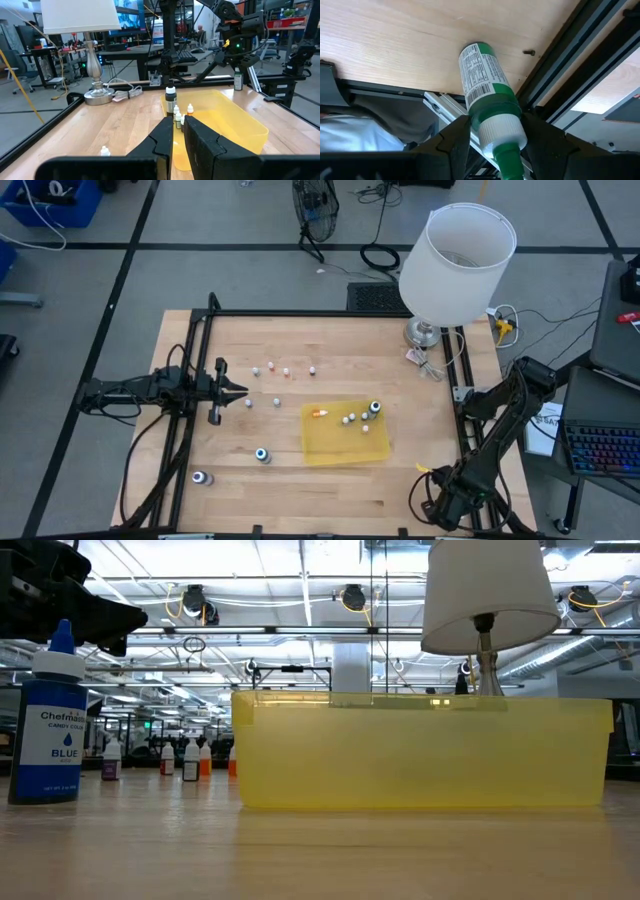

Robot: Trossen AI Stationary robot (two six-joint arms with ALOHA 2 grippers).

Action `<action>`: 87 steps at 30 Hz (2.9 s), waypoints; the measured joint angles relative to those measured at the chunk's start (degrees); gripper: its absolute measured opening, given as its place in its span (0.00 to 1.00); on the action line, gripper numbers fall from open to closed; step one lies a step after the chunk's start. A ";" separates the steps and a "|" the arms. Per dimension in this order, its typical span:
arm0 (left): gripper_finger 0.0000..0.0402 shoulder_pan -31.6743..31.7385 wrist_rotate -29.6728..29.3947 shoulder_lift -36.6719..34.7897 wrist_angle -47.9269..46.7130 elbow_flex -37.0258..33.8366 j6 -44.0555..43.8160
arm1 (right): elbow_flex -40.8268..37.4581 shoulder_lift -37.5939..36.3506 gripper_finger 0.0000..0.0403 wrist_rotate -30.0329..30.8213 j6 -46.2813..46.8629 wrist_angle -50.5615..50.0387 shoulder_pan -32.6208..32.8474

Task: Pick & Place food coloring
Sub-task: Put the large green food coloring bottle into the yellow bin

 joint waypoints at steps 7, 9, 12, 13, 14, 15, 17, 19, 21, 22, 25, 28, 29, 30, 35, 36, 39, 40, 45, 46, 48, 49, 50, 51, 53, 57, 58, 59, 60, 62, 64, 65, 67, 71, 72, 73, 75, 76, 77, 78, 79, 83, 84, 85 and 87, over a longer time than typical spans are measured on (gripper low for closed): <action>0.13 0.00 0.00 0.00 0.00 0.00 0.00 | 0.00 0.00 0.41 0.97 -0.05 -0.28 -0.01; 0.13 0.01 0.00 0.00 -0.01 0.00 0.00 | 0.00 0.00 0.41 2.01 -0.20 -0.07 0.01; 0.13 0.00 0.00 0.00 0.01 0.00 0.00 | 0.00 -0.02 0.41 2.95 -0.42 -0.17 0.01; 0.13 0.01 0.00 0.00 0.00 0.00 -0.01 | 0.00 -0.02 0.41 2.97 -0.47 -0.36 0.03; 0.13 0.01 0.00 0.00 -0.01 0.00 0.00 | 0.00 -0.02 0.41 2.97 -0.48 -0.52 0.03; 0.13 0.01 0.00 0.00 0.00 0.00 0.00 | 0.00 -0.02 0.41 3.11 -0.48 -0.69 0.03; 0.13 0.02 0.00 0.00 0.00 0.00 -0.01 | 0.00 -0.02 0.41 3.19 -0.49 -0.84 0.03; 0.13 0.00 0.00 0.00 0.01 0.00 0.00 | 0.00 -0.02 0.41 3.28 -0.46 -1.05 0.03; 0.13 0.00 0.00 0.00 -0.01 0.00 0.00 | 0.00 -0.02 0.41 3.61 -0.32 -1.55 0.04; 0.13 0.00 0.00 0.00 0.01 0.00 0.00 | 0.01 -0.03 0.41 4.21 -0.31 -1.95 0.12; 0.13 0.01 0.00 0.00 0.01 0.00 0.00 | 0.07 -0.11 0.41 6.01 -0.47 -2.65 0.30; 0.13 0.00 0.00 0.00 0.01 0.00 0.00 | 0.07 -0.09 0.41 5.92 -0.49 -2.62 0.38; 0.13 0.00 0.00 0.00 0.01 0.00 0.00 | 0.07 -0.09 0.41 5.94 -0.52 -2.59 0.38; 0.13 0.00 0.00 0.00 -0.01 0.00 0.00 | 0.07 -0.09 0.41 5.93 -0.52 -2.61 0.38; 0.13 0.00 0.00 0.00 0.01 0.00 0.00 | 0.04 -0.04 0.39 5.95 -1.05 -2.45 0.50; 0.13 0.02 0.00 0.00 0.00 0.00 0.00 | 0.04 -0.04 0.38 5.94 -1.26 -2.41 0.63; 0.13 0.00 0.00 0.00 0.01 0.00 0.00 | 0.04 -0.04 0.32 5.93 -2.20 -2.35 0.80; 0.13 0.02 0.00 0.00 0.00 0.00 0.00 | 0.04 -0.04 0.31 5.98 -2.30 -2.30 0.96; 0.13 0.02 0.00 0.00 0.01 0.00 0.00 | 0.03 -0.02 0.30 6.25 -3.52 -2.22 1.15; 0.13 0.02 0.00 0.00 -0.01 0.00 0.00 | 0.02 -0.02 0.30 6.28 -3.69 -2.20 1.15; 0.13 0.00 0.00 0.00 0.01 0.00 0.00 | 0.02 0.00 0.30 6.43 -4.52 -2.22 1.15; 0.13 0.01 0.00 0.00 0.01 0.00 0.00 | 0.02 0.00 0.30 6.83 -4.99 -2.26 1.17; 0.13 0.00 0.00 0.00 0.00 0.00 0.00 | 0.02 0.00 0.30 7.46 -5.44 -2.35 1.17; 0.13 0.01 0.00 0.00 0.00 0.00 0.00 | 0.00 -0.02 0.30 8.30 -6.06 -2.36 1.19; 0.13 0.02 0.00 0.00 -0.01 0.00 0.00 | 0.00 -0.15 0.30 10.08 -6.95 -2.29 1.24; 0.13 0.01 0.00 0.00 -0.01 0.00 0.00 | 0.48 -0.15 0.29 11.67 -8.87 -2.43 1.07; 0.13 0.00 0.00 0.00 0.00 0.00 0.00 | 0.72 -0.15 0.29 12.59 -9.43 -2.68 1.04; 0.13 0.01 0.00 0.00 0.00 0.00 0.00 | 0.97 -0.28 0.29 13.79 -9.94 -3.03 0.92; 0.13 0.02 0.00 0.00 0.00 0.00 0.00 | 1.35 -0.37 0.29 15.27 -10.66 -3.50 0.71; 0.13 0.01 0.00 0.00 0.00 0.00 0.00 | 2.49 -0.43 0.29 19.18 -12.62 -5.09 -0.17; 0.13 0.02 0.00 0.00 -0.01 0.00 0.00 | 3.90 -0.33 0.29 23.48 -15.14 -7.39 -1.16; 0.13 0.02 0.00 0.00 -0.01 0.00 0.00 | 4.57 -0.26 0.29 25.91 -16.72 -8.54 -1.72; 0.13 0.02 0.00 0.00 0.01 0.00 0.00 | 5.89 -0.15 0.29 30.21 -19.98 -10.31 -3.00; 0.13 0.01 0.00 0.00 0.00 0.00 0.00 | 9.04 -0.26 0.29 36.74 -27.80 -12.70 -6.06; 0.13 0.00 0.00 0.00 -0.01 0.00 -0.01 | 9.84 -0.26 0.29 37.93 -29.65 -13.41 -6.75; 0.13 0.01 0.00 0.00 0.01 0.00 0.00 | 10.73 -0.26 0.29 39.16 -31.45 -14.11 -7.35; 0.13 0.01 0.00 0.00 0.01 0.00 0.00 | 12.33 -0.29 0.29 41.04 -34.87 -14.67 -8.57; 0.13 0.02 0.00 0.00 0.01 0.00 0.00 | 13.06 -0.31 0.29 42.00 -36.37 -14.73 -9.06; 0.13 0.01 0.00 0.00 0.00 0.00 0.00 | 13.77 -0.31 0.29 42.77 -37.74 -14.72 -9.49; 0.13 0.00 0.00 0.00 -0.01 0.00 0.00 | 14.62 -0.31 0.29 43.70 -39.15 -14.79 -9.94; 0.13 0.01 0.00 -0.01 0.01 0.00 0.00 | 15.48 -0.31 0.29 44.34 -40.50 -14.81 -10.33; 0.13 0.02 0.00 0.00 0.01 0.00 0.00 | 18.73 -0.37 0.29 47.10 -47.53 -15.16 -12.36; 0.13 0.02 0.00 0.00 0.00 0.00 0.00 | 19.58 -0.37 0.29 48.00 -49.89 -15.48 -13.10; 0.13 0.02 0.00 0.00 0.01 0.00 0.00 | 20.50 -0.37 0.29 48.72 -52.57 -15.49 -14.03; 0.13 0.02 0.00 0.00 0.00 0.00 0.00 | 22.04 -0.44 0.29 49.77 -58.28 -15.41 -16.21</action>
